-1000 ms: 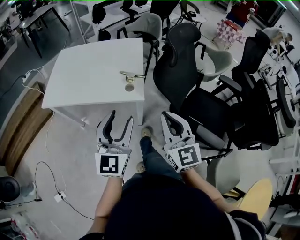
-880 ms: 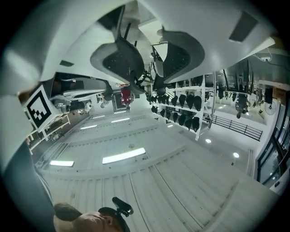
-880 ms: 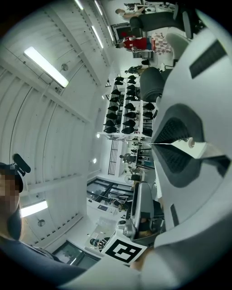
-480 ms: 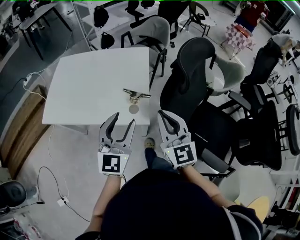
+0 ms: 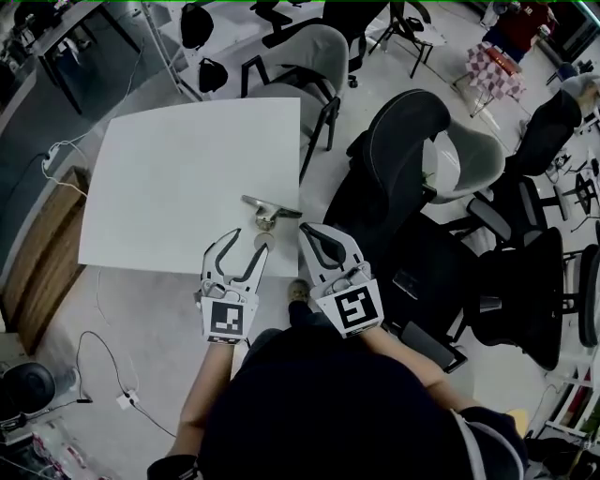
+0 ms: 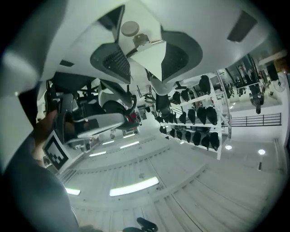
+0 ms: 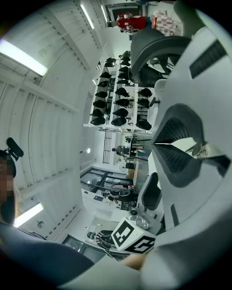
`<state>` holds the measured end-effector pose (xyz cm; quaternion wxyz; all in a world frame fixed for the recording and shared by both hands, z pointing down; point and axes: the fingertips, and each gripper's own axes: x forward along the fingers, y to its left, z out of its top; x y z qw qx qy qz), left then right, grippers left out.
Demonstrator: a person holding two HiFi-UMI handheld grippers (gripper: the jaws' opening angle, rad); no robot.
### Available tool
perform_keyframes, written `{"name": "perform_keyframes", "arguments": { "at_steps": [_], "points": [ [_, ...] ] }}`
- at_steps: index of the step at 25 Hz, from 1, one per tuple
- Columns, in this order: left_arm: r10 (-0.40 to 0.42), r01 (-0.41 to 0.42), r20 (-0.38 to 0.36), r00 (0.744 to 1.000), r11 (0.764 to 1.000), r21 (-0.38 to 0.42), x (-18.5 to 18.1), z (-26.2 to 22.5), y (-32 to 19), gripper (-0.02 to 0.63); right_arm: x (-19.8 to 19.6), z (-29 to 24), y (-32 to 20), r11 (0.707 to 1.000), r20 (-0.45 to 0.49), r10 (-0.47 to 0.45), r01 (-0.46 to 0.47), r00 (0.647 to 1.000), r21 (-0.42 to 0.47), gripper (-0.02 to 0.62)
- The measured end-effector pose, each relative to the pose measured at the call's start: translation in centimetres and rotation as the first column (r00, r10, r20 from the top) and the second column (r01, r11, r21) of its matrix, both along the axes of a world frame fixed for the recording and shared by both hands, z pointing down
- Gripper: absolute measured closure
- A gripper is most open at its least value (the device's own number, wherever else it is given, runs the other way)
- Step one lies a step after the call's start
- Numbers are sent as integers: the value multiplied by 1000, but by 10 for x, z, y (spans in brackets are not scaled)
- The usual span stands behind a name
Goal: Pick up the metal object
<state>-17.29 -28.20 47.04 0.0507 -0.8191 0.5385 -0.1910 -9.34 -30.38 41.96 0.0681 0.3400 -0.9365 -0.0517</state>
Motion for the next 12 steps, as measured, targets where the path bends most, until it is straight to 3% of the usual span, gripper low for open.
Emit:
{"name": "perform_keyframes", "arguments": {
  "at_steps": [4, 6, 10, 12],
  "points": [
    [49, -42, 94, 994, 996, -77, -2, 34, -20, 385, -7, 10, -19, 999, -12, -28, 28, 1000, -27, 569],
    [100, -80, 172, 980, 990, -119, -1, 51, -28, 385, -10, 14, -26, 999, -11, -30, 29, 1000, -38, 569],
    [213, -160, 309, 927, 969, -190, 1, 82, -43, 385, -13, 21, -35, 998, -19, -21, 20, 1000, -63, 569],
    [269, -195, 373, 888, 955, -226, 1, 97, -48, 385, -13, 25, -38, 995, -17, 1, -3, 1000, -98, 569]
  ]
}}
